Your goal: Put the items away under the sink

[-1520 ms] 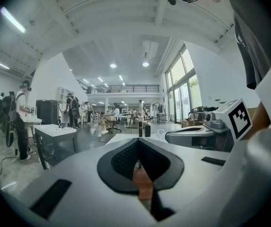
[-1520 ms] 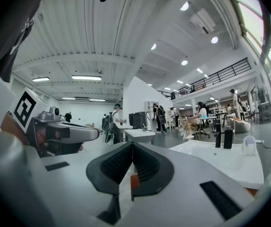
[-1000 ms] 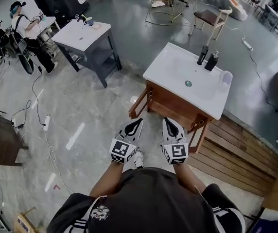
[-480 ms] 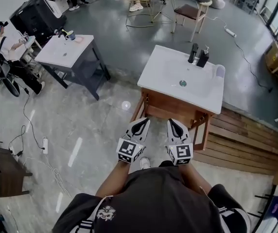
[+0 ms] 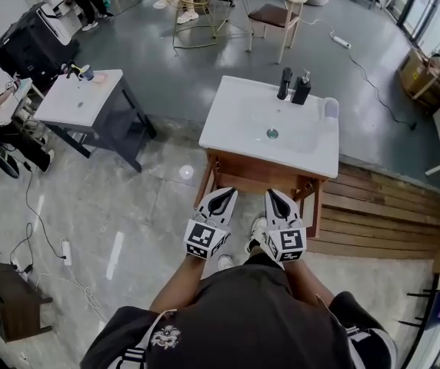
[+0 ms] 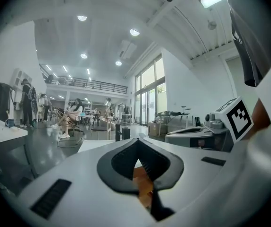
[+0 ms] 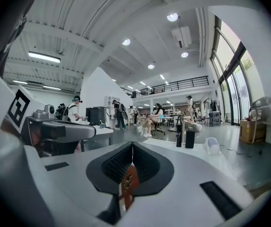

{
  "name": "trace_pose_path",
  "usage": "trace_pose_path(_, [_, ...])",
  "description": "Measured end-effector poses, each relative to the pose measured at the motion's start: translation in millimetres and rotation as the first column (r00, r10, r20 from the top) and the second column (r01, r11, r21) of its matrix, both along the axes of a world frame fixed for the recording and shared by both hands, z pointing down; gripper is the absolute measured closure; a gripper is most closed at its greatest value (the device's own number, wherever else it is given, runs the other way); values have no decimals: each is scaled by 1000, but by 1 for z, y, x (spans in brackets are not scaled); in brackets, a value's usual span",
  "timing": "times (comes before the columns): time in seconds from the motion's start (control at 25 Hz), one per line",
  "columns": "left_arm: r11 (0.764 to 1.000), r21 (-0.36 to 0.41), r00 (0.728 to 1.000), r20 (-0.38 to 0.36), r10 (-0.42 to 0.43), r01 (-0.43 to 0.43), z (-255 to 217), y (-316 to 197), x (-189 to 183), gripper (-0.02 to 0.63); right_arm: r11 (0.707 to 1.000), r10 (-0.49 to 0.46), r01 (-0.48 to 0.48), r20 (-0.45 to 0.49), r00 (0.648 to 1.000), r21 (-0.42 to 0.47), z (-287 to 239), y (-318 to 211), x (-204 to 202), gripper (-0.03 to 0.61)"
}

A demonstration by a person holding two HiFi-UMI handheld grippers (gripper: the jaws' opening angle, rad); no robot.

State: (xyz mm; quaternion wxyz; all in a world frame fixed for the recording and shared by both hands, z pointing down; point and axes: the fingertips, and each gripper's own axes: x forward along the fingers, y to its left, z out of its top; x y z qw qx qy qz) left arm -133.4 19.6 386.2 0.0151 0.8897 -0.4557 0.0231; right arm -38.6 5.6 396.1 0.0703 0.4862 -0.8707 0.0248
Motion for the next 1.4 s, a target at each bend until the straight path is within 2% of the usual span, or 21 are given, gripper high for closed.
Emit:
trace_pose_path(0.52, [999,5,999,29,46,-46,-2,-103,38,615,999,33,-34,29,999,7,3,-101,36,555])
trace_pose_path(0.88, [998,-22,997,30,65,-64,5,-169,68,615,998,61,-60,63,996,-20,9,-169,67,555])
trace_pose_path(1.12, [996,-22,994,65,90,-89,7,-208,91,615,996,79,-75,98,992,-42,13,-208,89,555])
trace_pose_path(1.24, [995,-33,992,78,95,-93,9,-226,104,615,996,72,-65,126,989,-56,11,-222,98,555])
trace_pose_path(1.4, [996,-51,993,83,80,-76,16,-247,114,615,997,53,-46,118,992,-66,20,-239,107,555])
